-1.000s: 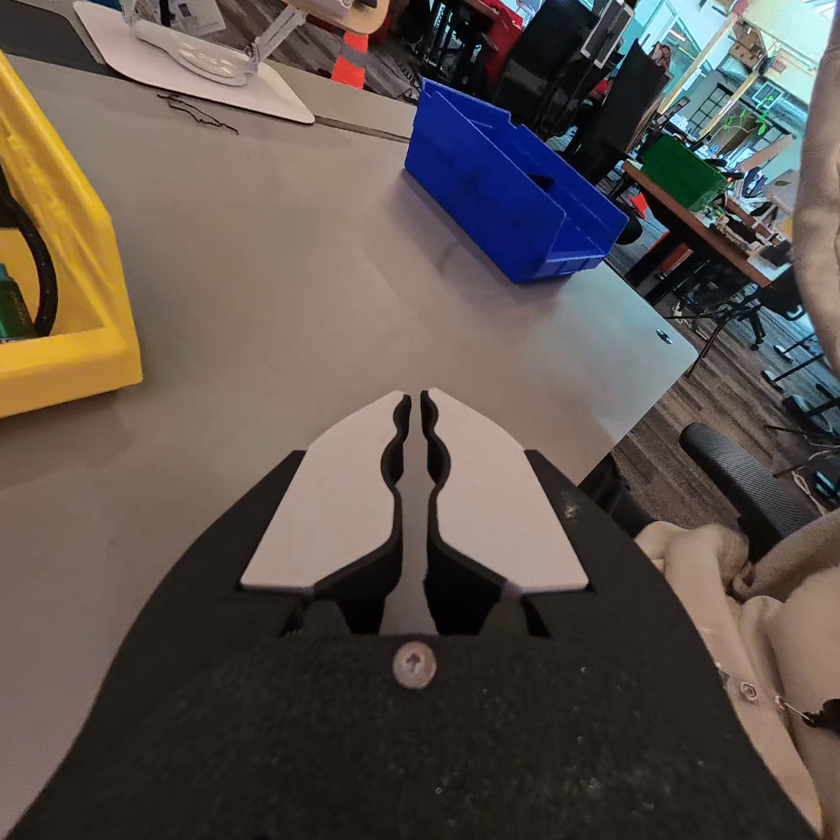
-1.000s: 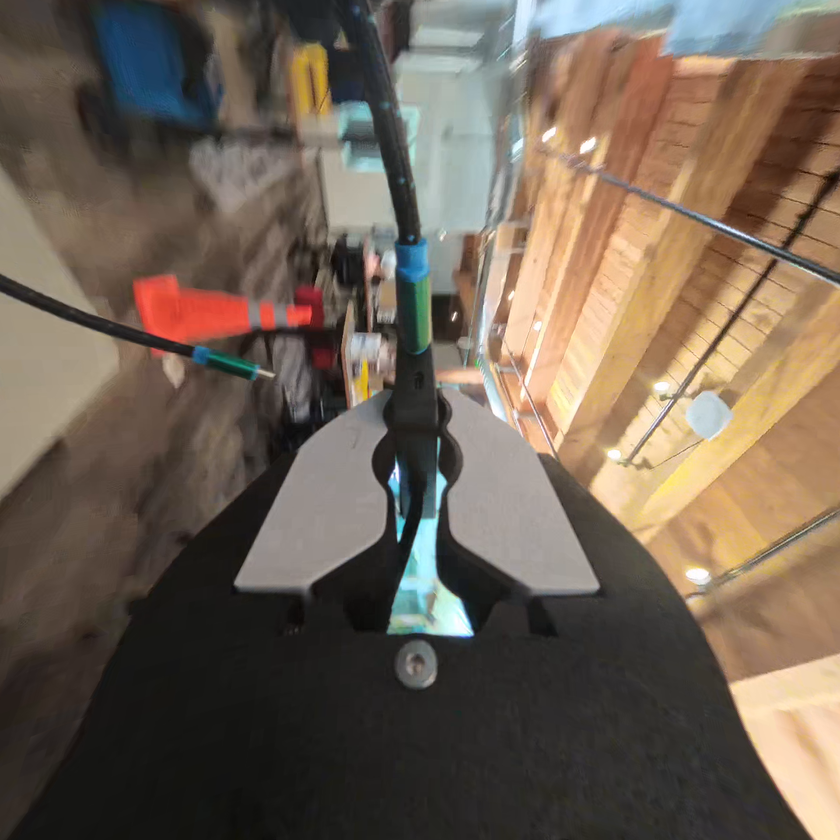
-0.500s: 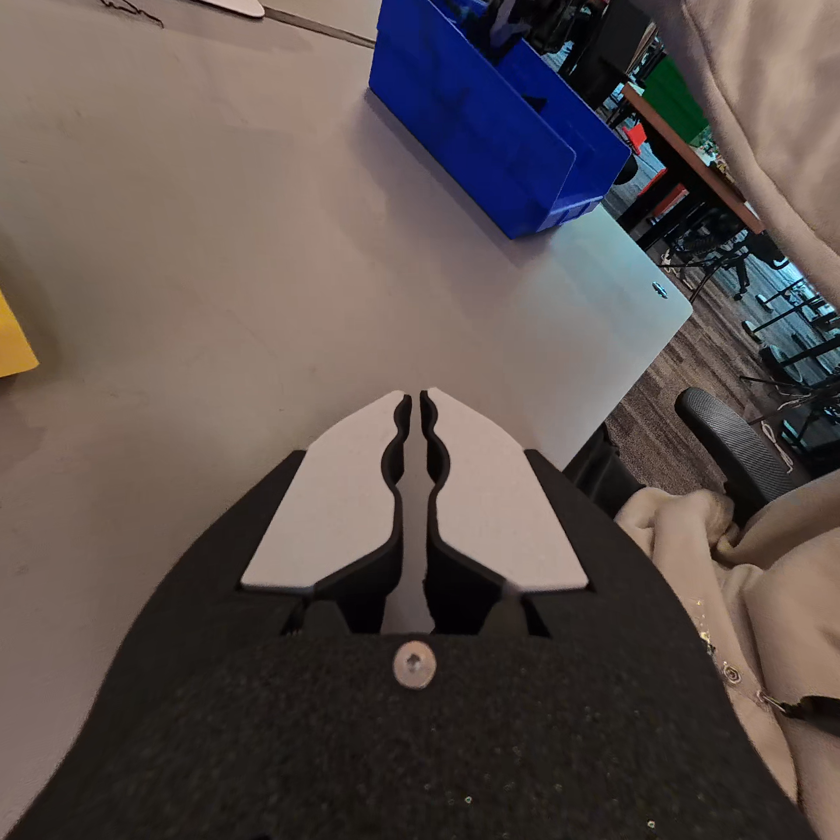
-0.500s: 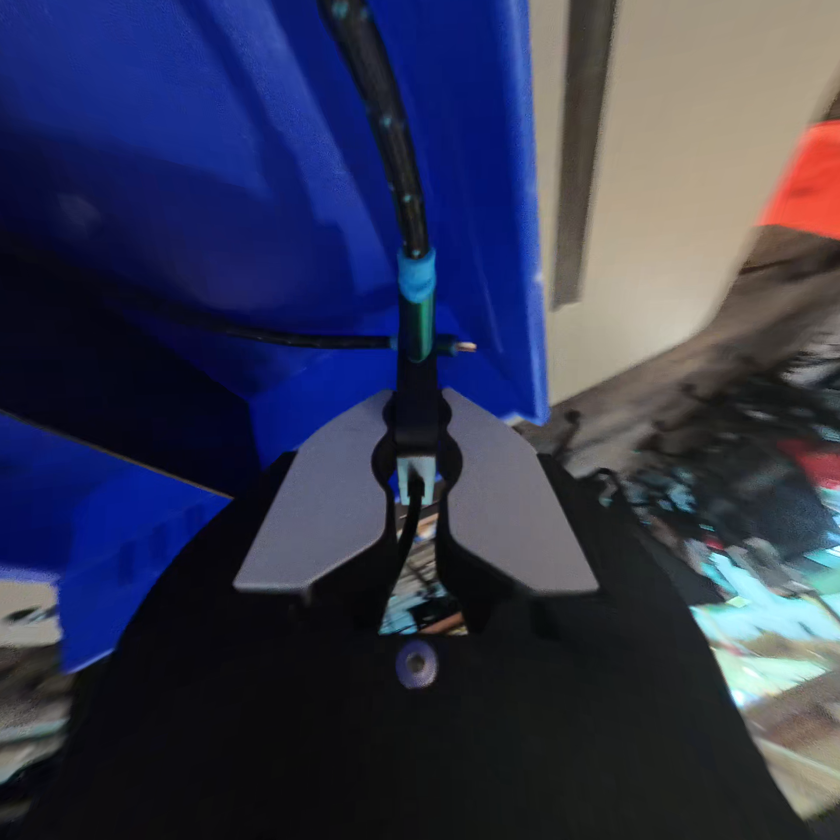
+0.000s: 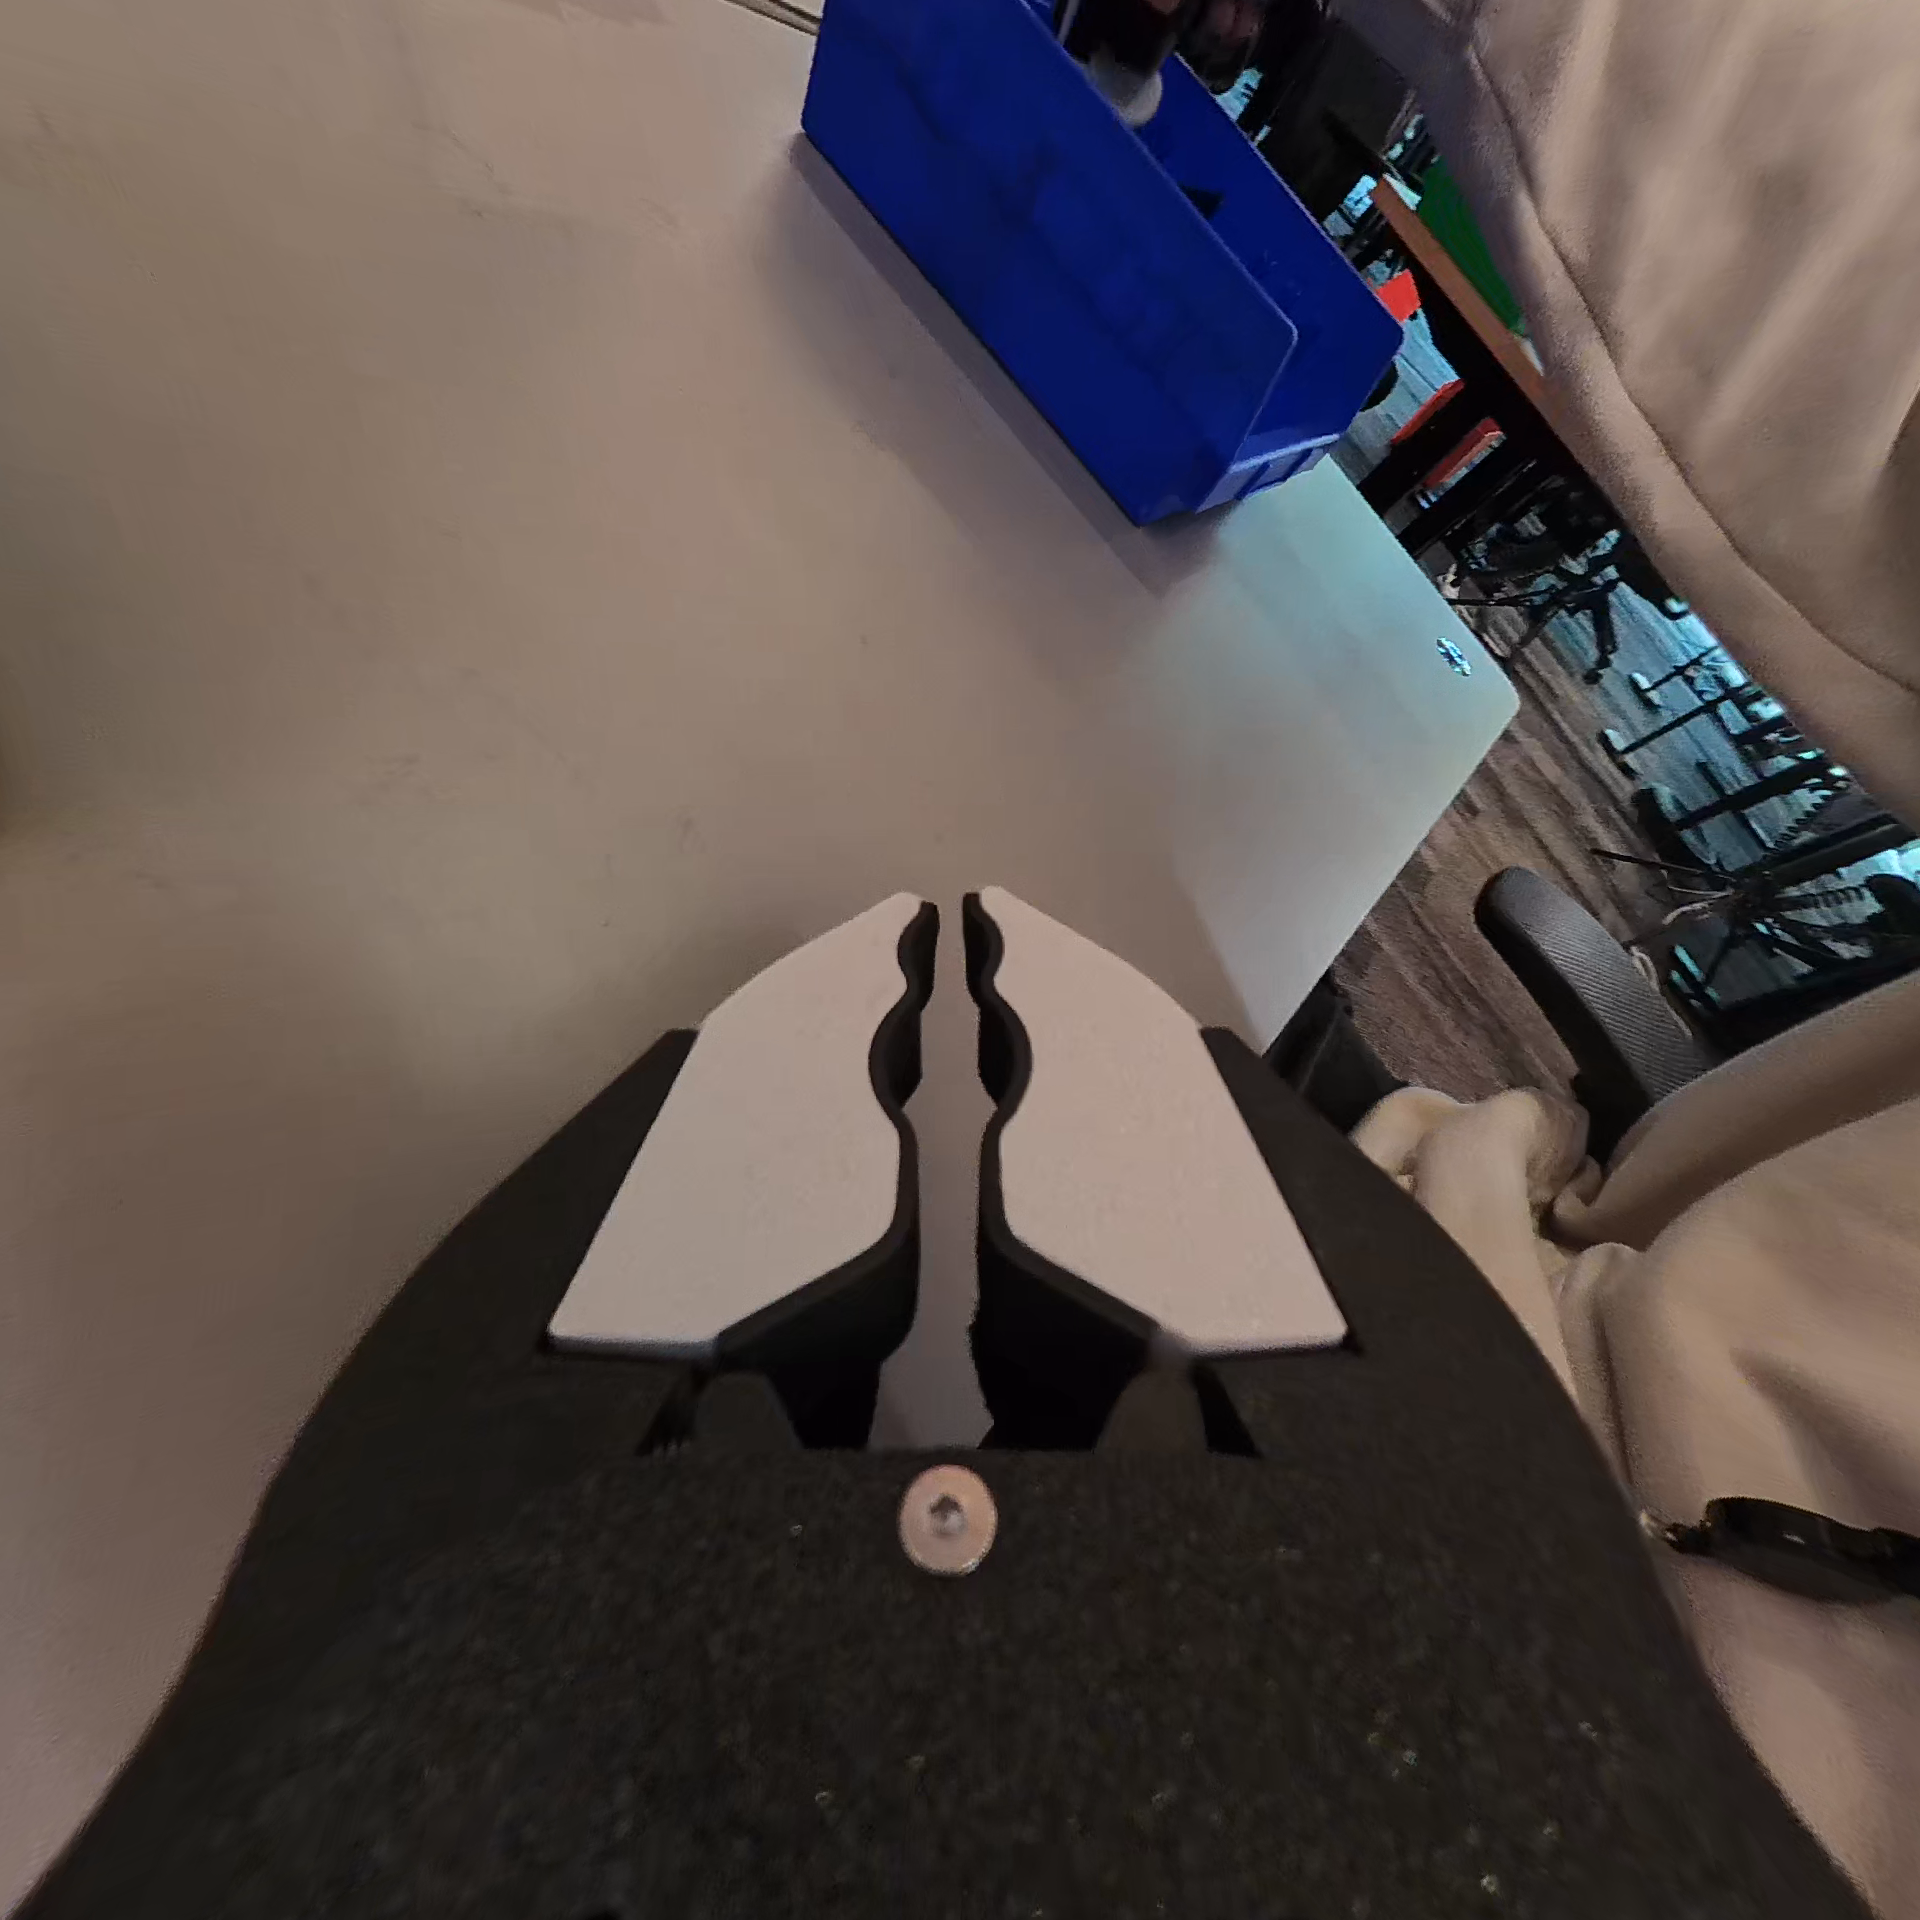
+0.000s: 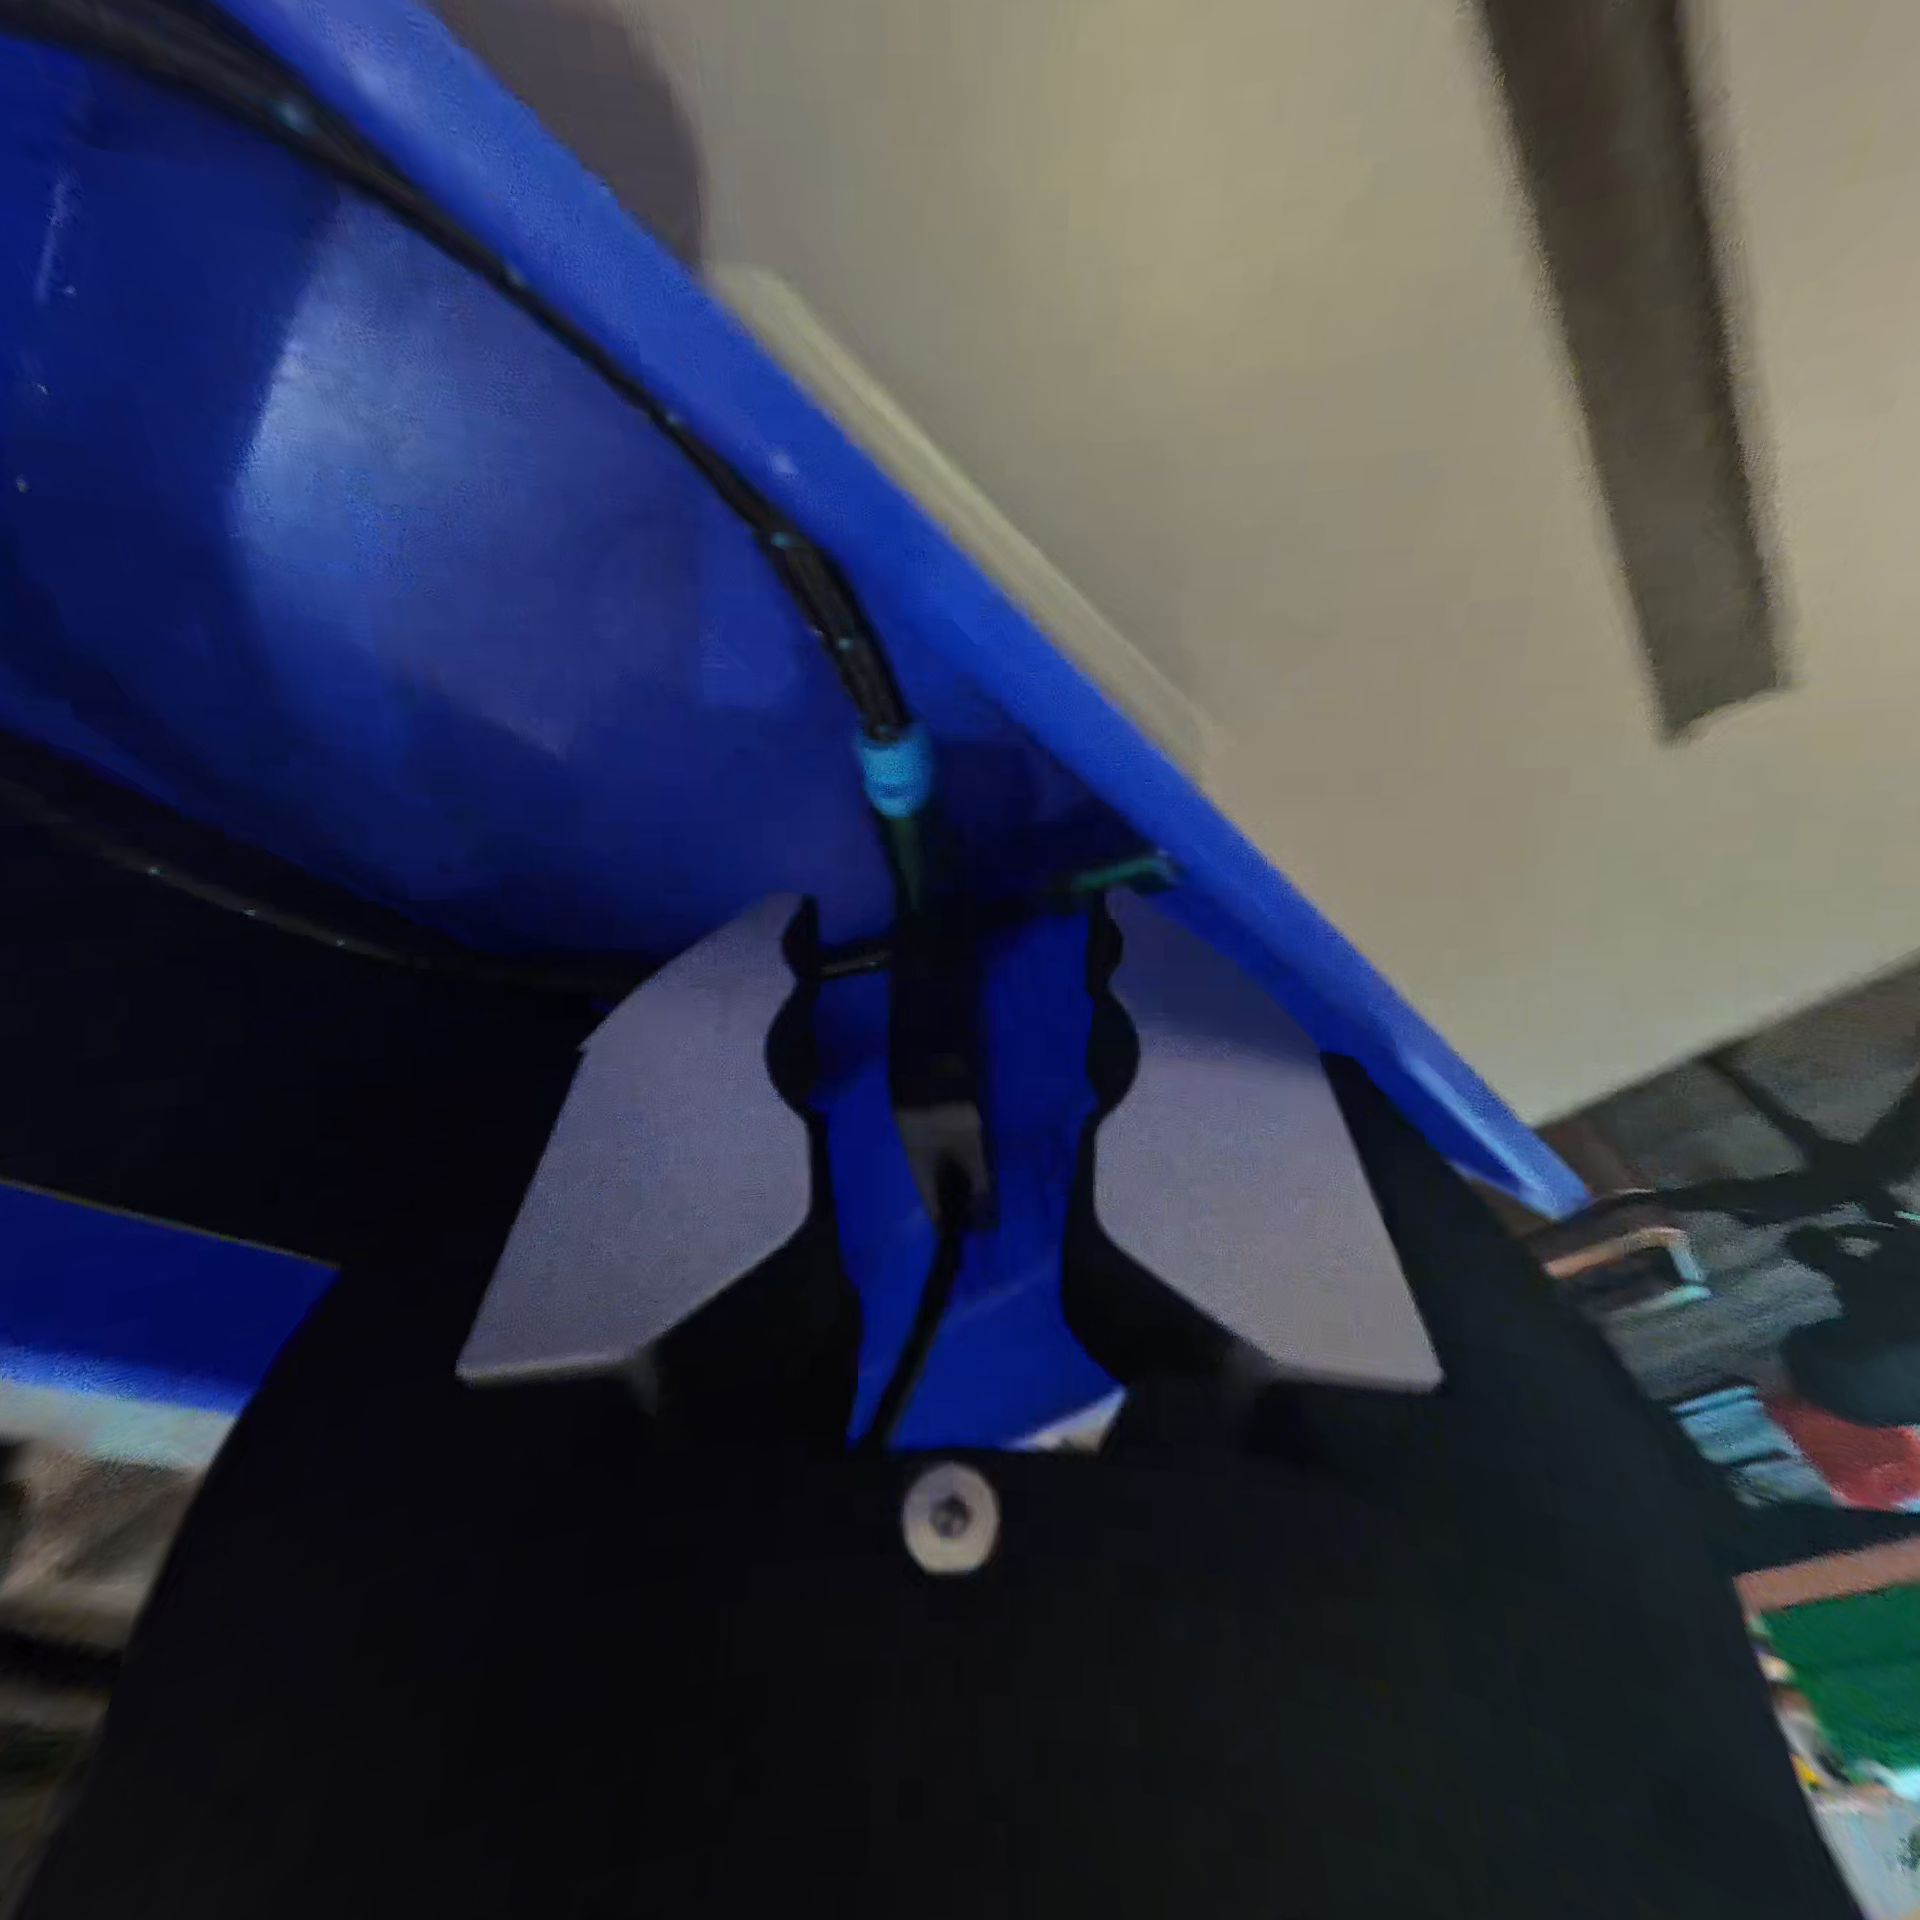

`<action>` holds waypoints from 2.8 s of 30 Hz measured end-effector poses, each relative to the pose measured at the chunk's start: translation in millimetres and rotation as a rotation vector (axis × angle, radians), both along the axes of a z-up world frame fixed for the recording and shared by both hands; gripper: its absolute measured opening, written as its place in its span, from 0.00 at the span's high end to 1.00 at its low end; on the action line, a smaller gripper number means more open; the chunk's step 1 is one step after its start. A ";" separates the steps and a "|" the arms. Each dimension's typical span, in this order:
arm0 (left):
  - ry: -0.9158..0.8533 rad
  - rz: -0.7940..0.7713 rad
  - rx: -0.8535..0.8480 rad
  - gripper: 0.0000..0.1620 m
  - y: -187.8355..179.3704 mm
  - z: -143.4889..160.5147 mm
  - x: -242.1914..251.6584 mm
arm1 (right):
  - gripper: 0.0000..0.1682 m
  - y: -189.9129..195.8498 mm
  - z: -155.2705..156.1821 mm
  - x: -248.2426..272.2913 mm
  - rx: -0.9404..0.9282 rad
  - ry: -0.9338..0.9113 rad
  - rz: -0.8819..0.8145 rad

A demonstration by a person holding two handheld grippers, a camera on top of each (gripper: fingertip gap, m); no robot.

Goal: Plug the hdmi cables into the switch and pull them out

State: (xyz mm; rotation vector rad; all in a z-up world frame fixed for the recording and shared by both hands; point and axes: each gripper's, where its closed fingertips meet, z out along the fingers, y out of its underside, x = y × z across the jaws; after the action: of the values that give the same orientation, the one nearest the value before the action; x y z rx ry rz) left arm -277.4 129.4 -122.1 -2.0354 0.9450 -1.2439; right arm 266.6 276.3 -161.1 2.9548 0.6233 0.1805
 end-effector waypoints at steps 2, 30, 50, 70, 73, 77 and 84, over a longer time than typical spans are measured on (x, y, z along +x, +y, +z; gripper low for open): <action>-0.007 -0.020 -0.011 0.97 -3.5 0.5 4.1 | 0.69 12.4 20.9 10.0 0.098 -0.058 0.022; 0.086 0.219 0.310 0.74 57.8 22.2 -37.3 | 0.69 -210.5 9.1 -396.6 0.941 0.749 0.236; 0.398 0.826 -0.481 0.60 397.2 25.8 -99.8 | 0.66 -210.2 9.0 -402.2 0.901 0.801 0.259; 0.676 1.049 -0.509 0.74 420.2 -9.9 -122.5 | 0.66 -222.7 6.2 -414.3 0.828 0.865 0.303; 0.755 1.073 -0.498 0.78 424.2 -18.5 -126.4 | 0.66 -224.7 4.5 -416.1 0.817 0.862 0.316; 0.756 1.018 -0.461 0.81 430.6 -15.7 -124.4 | 0.67 -227.0 5.5 -415.9 0.813 0.875 0.309; 0.586 0.875 -0.330 0.87 429.7 51.4 -112.1 | 0.68 -227.0 11.2 -413.2 0.823 0.907 0.291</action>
State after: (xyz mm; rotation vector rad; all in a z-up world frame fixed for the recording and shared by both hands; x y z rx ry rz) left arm -389.4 559.1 -70.8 -2.6823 -0.0257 -0.3361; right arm -146.6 49.3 -149.9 3.5818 1.3328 -1.2342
